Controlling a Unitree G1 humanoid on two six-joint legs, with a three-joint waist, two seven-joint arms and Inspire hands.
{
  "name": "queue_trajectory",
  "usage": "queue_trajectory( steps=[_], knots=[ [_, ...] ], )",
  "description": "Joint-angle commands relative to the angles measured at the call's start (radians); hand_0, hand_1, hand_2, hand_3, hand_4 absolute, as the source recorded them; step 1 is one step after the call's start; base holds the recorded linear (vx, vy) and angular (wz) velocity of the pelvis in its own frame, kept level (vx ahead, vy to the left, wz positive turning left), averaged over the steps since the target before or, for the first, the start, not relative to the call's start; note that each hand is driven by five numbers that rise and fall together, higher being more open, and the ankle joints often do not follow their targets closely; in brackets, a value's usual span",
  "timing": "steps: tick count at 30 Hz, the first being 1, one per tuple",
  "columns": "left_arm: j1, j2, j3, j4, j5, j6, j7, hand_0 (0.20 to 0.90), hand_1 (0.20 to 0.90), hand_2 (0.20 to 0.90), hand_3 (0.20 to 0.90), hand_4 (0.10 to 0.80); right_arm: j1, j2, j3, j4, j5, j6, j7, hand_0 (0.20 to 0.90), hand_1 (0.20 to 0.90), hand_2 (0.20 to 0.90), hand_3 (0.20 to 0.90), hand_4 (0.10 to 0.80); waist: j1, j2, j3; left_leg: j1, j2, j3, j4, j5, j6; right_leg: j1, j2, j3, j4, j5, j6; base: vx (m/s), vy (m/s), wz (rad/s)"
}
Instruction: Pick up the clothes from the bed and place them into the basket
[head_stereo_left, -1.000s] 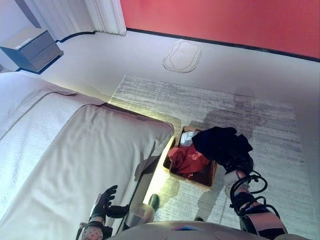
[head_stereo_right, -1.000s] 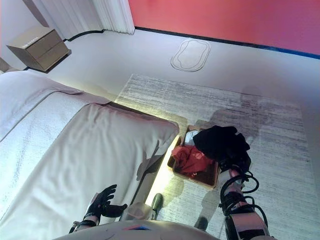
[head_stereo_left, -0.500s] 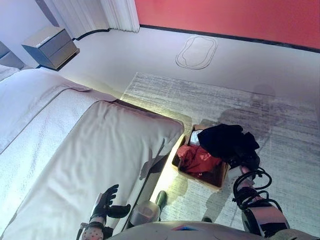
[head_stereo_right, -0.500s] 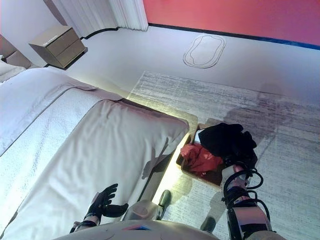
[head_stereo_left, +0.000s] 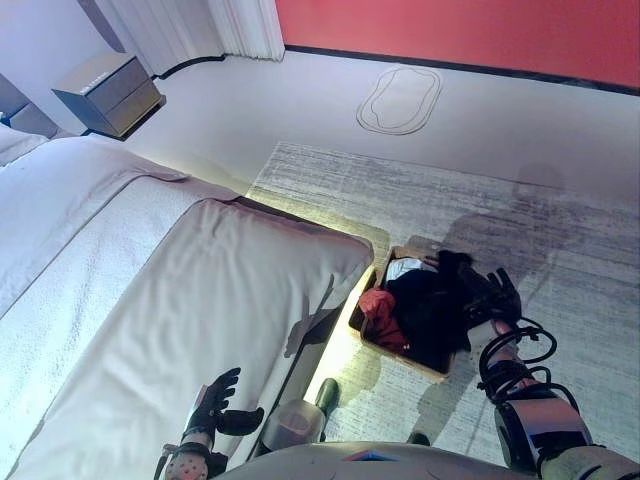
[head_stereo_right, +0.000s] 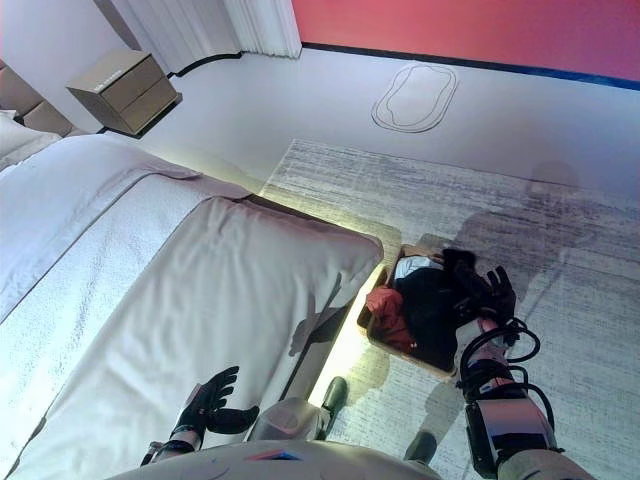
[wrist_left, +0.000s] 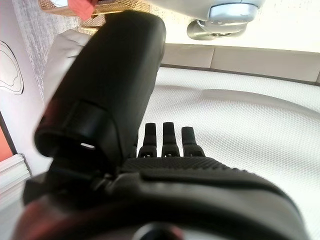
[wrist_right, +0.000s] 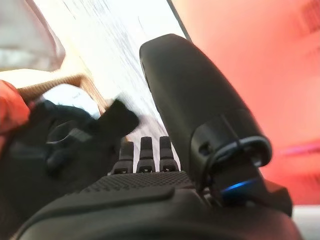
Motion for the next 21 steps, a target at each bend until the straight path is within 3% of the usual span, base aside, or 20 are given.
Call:
queue_trajectory(
  steps=[1, 13, 21],
  knots=[
    [-0.058, 0.051, -0.049, 0.026, -0.034, -0.068, -0.003, 0.9, 0.9, 0.9, 0.9, 0.8, -0.087, -0.047, 0.061, -0.159, -0.036, -0.035, 0.077, 0.9, 0.9, 0.9, 0.9, 0.8, 0.024, -0.034, 0.004, -0.11, -0.033, -0.052, 0.038, -0.014, -0.032, 0.066, -0.011, -0.12, 0.05, -0.078, 0.004, -0.037, -0.029, 0.05],
    [-0.03, 0.036, -0.003, 0.018, -0.02, -0.073, 0.009, 0.9, 0.9, 0.9, 0.9, 0.8, 0.076, 0.075, 0.13, -0.212, -0.031, 0.001, 0.162, 0.9, 0.9, 0.9, 0.9, 0.8, 0.0, -0.057, -0.012, -0.093, -0.024, -0.03, 0.022, -0.018, -0.024, 0.061, 0.004, -0.097, 0.049, -0.087, 0.004, 0.001, -0.008, 0.01],
    [-0.05, 0.011, 0.012, 0.004, -0.04, -0.064, -0.007, 0.9, 0.9, 0.9, 0.9, 0.8, 0.239, 0.112, 0.153, 0.038, -0.152, 0.02, 0.241, 0.9, 0.9, 0.9, 0.9, 0.8, -0.06, -0.08, -0.041, -0.054, -0.009, 0.018, 0.008, -0.027, -0.012, 0.068, 0.016, -0.061, 0.051, -0.086, 0.01, -0.045, -0.016, -0.05]
  ],
)
